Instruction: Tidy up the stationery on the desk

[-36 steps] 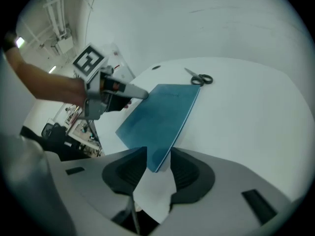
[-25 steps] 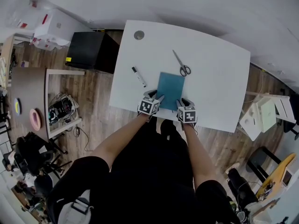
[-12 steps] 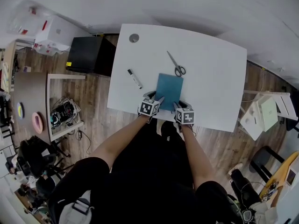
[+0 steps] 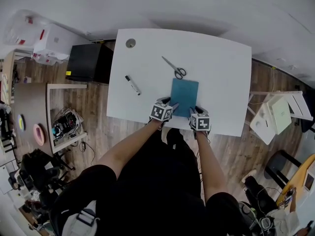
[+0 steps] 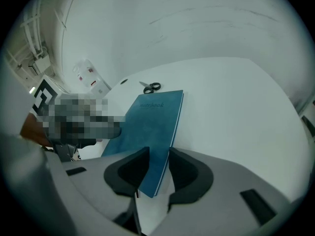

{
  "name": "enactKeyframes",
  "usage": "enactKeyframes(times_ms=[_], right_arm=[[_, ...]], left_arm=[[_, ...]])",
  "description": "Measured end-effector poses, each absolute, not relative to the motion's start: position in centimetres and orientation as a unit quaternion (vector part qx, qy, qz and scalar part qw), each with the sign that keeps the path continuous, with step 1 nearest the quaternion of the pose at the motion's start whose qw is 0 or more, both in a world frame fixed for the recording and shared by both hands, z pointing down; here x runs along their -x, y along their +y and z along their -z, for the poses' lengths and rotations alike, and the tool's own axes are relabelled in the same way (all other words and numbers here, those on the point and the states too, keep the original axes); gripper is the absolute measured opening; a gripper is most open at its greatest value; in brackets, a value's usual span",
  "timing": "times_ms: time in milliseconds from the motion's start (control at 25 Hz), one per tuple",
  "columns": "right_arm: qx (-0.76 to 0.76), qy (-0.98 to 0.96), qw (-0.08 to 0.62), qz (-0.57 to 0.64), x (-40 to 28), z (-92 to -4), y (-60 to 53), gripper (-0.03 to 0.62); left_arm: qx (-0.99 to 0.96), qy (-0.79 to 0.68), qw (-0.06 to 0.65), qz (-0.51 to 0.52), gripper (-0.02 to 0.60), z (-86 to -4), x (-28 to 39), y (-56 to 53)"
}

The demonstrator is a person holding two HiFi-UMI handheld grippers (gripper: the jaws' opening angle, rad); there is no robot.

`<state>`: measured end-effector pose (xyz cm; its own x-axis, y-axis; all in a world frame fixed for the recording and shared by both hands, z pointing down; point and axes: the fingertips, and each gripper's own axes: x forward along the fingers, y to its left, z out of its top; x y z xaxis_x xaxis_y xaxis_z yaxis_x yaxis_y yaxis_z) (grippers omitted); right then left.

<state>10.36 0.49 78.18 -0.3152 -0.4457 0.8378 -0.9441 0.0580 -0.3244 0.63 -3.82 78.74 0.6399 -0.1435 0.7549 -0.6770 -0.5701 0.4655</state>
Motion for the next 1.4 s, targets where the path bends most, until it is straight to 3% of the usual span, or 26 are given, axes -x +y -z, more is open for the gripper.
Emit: enactKeyframes(times_ms=[320,1400], right_arm=[[-0.533,-0.660,0.274,-0.453,-16.9,-78.5,0.3,0.129],[-0.562,-0.637,0.260,-0.459,-22.2,-78.5,-1.9,0.127]], left_arm=[[-0.803,-0.264,0.406,-0.348,0.236,-78.3,-5.3,-3.8],[-0.814,-0.247,0.378,-0.366,0.241,-78.8,-12.4,-5.6]])
